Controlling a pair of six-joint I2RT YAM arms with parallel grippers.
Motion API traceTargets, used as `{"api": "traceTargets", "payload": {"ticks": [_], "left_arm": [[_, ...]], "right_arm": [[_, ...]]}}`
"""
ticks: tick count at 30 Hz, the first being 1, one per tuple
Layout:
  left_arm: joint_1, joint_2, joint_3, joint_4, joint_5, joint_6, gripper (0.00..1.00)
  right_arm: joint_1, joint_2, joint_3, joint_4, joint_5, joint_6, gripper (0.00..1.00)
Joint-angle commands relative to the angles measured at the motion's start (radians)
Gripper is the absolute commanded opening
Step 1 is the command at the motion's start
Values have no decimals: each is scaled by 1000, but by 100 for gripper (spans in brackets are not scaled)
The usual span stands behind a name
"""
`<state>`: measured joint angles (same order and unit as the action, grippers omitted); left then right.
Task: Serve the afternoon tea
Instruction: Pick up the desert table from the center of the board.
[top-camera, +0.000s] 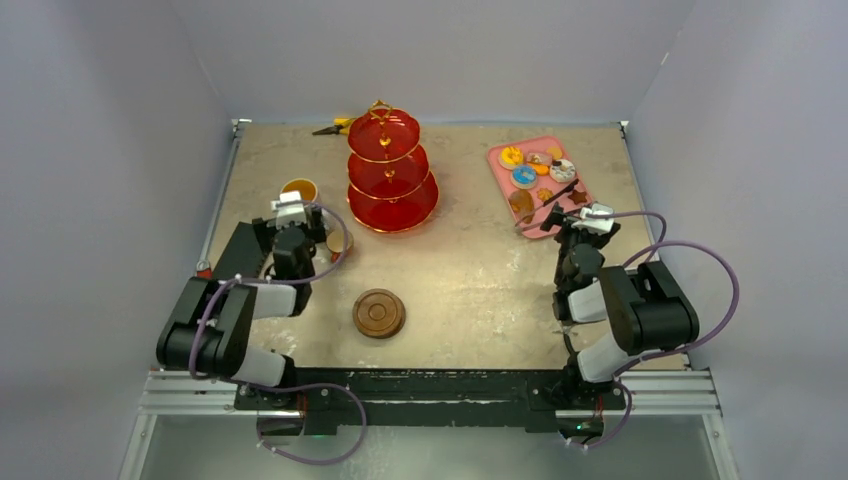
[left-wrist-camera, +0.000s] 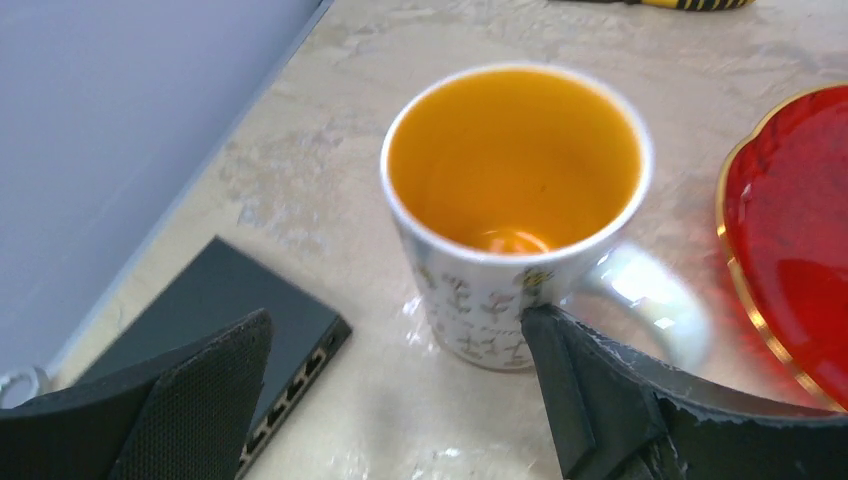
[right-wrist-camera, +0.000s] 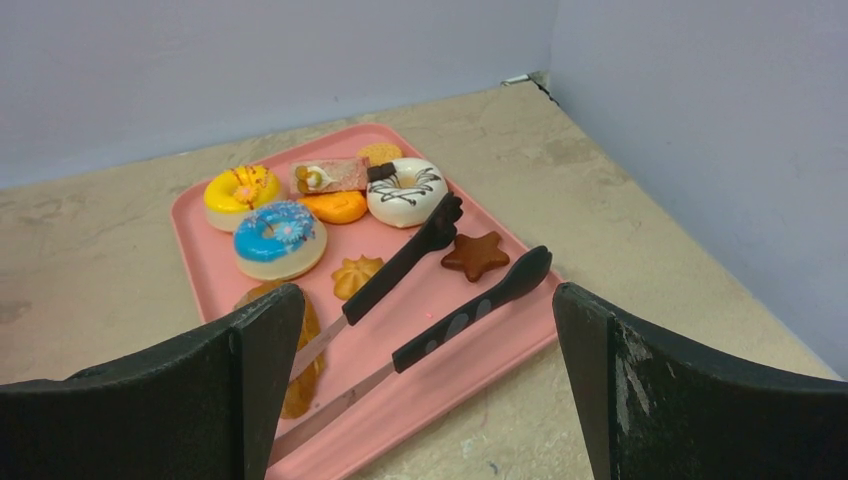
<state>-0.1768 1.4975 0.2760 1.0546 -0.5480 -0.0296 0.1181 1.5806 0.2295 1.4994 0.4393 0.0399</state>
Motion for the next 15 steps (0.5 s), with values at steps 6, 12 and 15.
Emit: {"api": "traceTargets", "payload": {"ticks": [6,12,15], "left_arm": [[8,-231,368,-811,173,41,98],[8,-342,473,-1050,229,-7,98],[8,-385,482,-1132,268,-6,98]], "right_arm": [[59,-209,72,-179,-52,-126,99],[97,-390,190,-425,-100,18,99],[97,-419,311,-671,-140,165,99]]}}
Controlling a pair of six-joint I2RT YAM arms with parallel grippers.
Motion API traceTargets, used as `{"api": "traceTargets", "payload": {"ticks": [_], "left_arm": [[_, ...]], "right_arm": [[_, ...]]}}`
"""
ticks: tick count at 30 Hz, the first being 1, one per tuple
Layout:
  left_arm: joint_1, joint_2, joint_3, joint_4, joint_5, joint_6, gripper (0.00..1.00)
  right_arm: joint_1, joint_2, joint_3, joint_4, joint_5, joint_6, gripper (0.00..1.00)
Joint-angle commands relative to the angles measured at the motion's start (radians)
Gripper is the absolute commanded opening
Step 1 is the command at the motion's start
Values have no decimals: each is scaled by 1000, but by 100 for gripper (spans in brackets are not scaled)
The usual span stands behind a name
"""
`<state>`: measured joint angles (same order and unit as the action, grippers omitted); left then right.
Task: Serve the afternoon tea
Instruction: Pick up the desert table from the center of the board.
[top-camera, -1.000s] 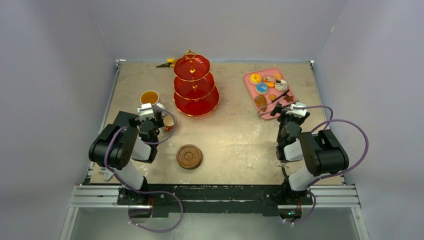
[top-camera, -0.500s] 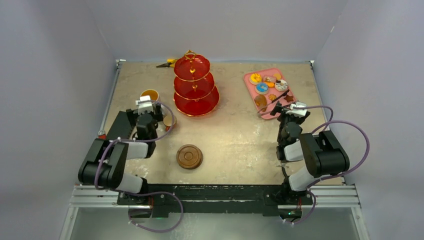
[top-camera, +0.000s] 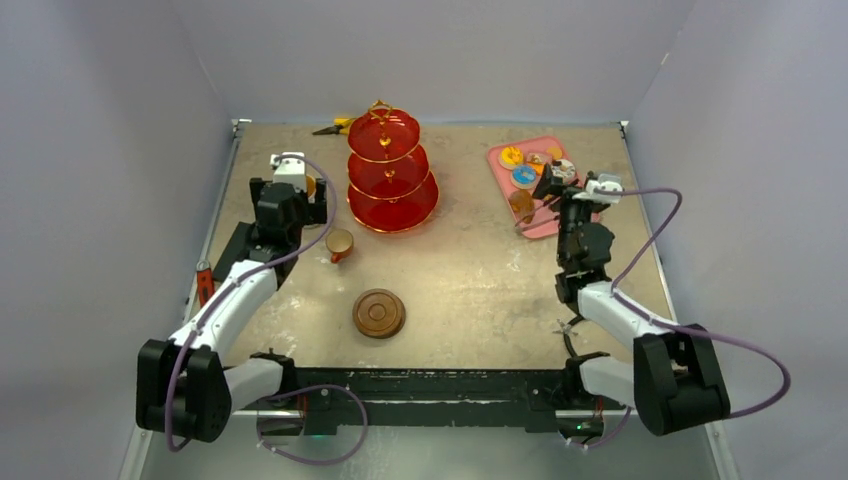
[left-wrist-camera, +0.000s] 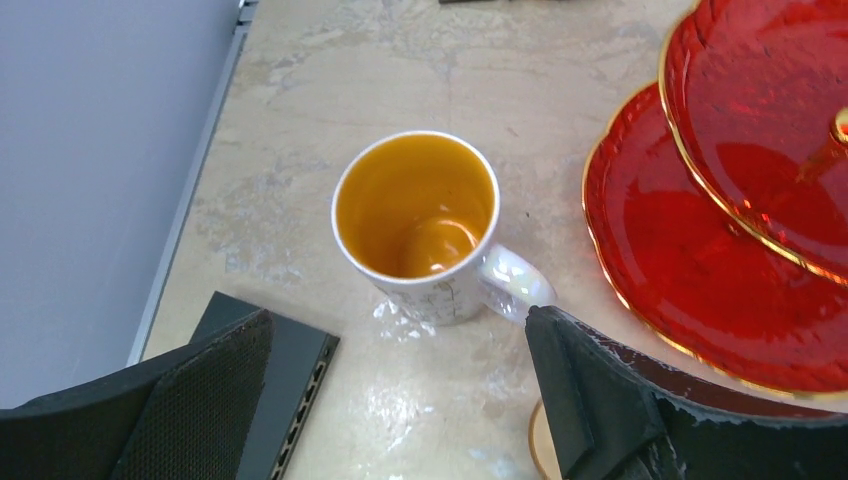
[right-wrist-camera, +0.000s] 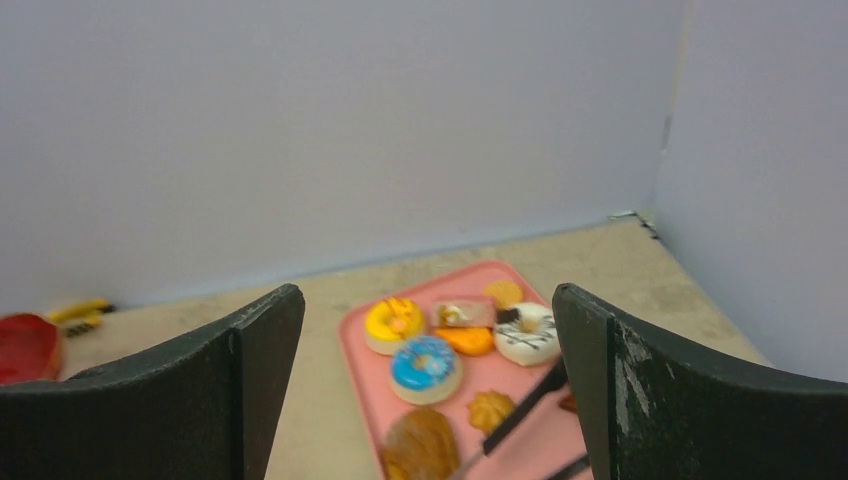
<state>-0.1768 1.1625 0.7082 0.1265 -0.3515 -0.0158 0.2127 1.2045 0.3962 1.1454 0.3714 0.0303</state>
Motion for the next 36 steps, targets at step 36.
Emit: {"api": "traceTargets", "payload": {"ticks": [36], "left_arm": [[-23,565,951,-241,971,-42,92]], "right_arm": [[170,179,522,-838,-73,263,99]]}}
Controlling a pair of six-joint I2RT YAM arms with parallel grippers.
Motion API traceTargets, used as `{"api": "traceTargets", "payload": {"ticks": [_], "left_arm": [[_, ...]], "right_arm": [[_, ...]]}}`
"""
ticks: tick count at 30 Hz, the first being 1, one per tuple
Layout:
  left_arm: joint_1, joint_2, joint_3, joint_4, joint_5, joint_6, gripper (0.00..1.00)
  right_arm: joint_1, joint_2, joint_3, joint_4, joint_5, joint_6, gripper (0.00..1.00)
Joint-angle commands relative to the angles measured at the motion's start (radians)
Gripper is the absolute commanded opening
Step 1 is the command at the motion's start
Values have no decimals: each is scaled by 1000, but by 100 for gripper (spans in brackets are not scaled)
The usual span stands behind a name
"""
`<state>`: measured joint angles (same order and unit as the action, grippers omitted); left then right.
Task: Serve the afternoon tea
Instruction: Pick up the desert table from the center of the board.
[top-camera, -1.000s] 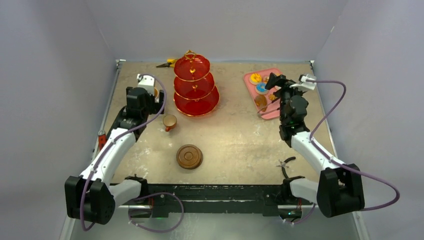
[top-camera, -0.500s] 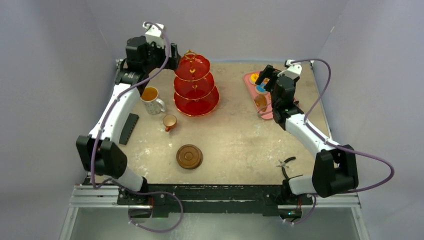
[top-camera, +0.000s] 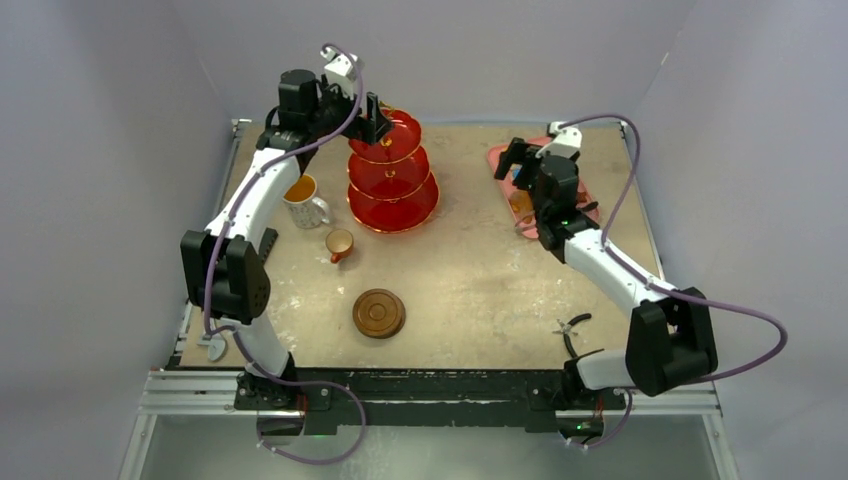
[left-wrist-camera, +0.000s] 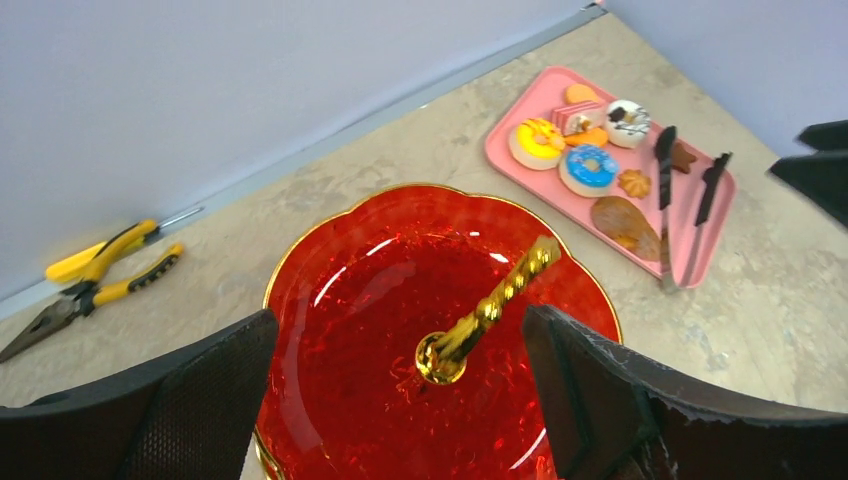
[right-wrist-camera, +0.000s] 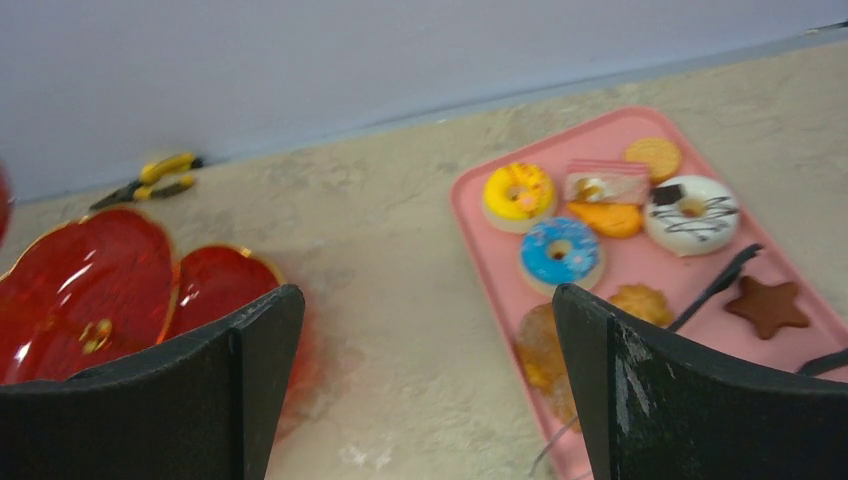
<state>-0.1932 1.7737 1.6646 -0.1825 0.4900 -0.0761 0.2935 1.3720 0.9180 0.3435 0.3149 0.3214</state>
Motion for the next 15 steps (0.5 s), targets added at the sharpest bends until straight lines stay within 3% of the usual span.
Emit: {"api": "traceTargets", "payload": {"ticks": [1,3,15], "left_arm": [[-6,-49,-10,65,146,22,91],[-6,-51,-18,70,161,30,87],[-35,61,89,152,280,-35,36]], "right_arm": [[113,23,-4,-41,-15,-21,99],[152,33,-18,-52,-19,-1,99],[375,-32,-241,-48,-126,110,93]]}}
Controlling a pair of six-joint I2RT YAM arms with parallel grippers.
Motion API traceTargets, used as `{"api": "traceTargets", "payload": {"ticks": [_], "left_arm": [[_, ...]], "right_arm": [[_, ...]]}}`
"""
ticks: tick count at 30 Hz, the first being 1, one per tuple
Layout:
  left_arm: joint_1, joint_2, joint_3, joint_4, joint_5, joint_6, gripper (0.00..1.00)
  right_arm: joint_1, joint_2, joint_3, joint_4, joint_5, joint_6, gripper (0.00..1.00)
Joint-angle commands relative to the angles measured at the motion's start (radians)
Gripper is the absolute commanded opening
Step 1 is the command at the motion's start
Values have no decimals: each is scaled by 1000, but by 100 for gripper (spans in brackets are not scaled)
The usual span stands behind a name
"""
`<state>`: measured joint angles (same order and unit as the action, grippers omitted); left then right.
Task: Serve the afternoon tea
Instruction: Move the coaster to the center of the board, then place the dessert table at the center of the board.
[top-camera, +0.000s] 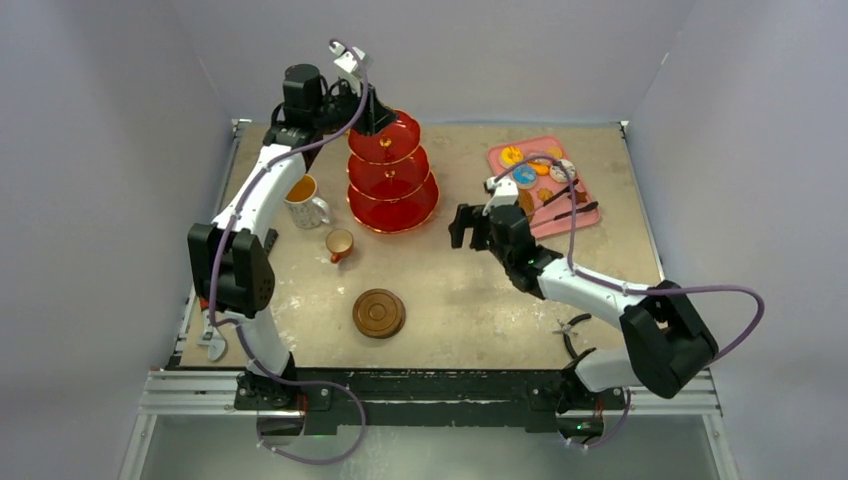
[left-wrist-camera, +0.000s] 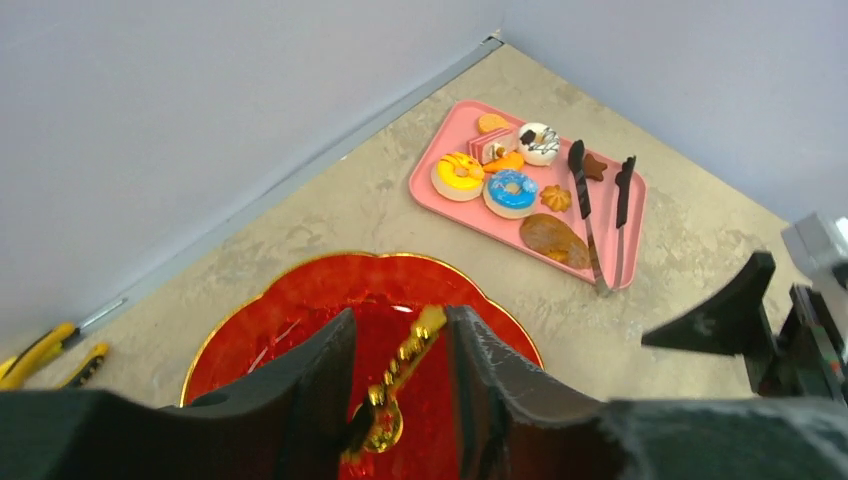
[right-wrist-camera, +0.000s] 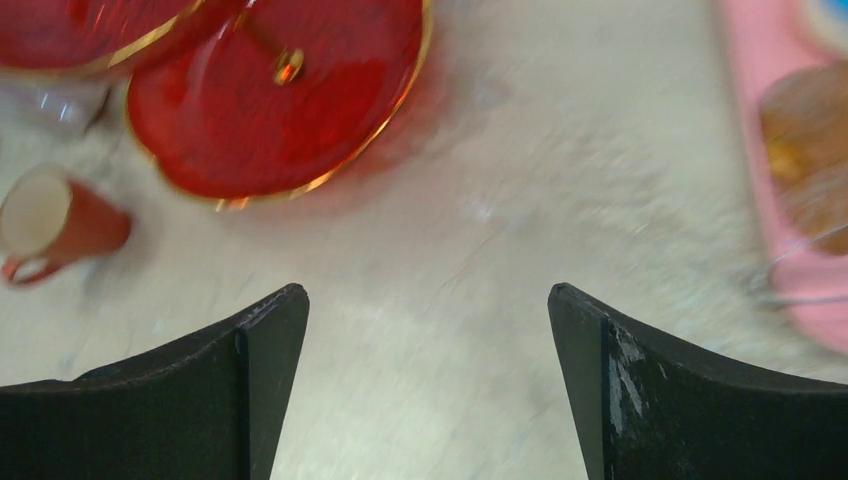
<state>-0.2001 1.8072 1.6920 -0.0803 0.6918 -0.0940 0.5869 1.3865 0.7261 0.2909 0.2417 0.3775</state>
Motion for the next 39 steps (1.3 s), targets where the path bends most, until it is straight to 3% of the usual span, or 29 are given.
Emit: {"api": "traceTargets", "payload": {"ticks": [1,5,13,23,30,39], "left_arm": [[-41,26,63,42,75,-8,30],[-73,13,65,-6,57,25,11],[-144,-49,82,-146,26,61,3],[-192,-129,-4,-219,27,31,1],[-219,-178,-24,-266,9,53,1],[-225,-217,-55,-274,-15,47,0]], "right_arm": [[107,-48,-67,4,-54,65,92],[204,-46,-137,35,-73,85,82],[350,-18,-244,123,-116,51,70],[575,108,-253,218,-37,39,48],[641,269,-223,358,4,17,43],[653,445,-45,413,2,-172,39]]}}
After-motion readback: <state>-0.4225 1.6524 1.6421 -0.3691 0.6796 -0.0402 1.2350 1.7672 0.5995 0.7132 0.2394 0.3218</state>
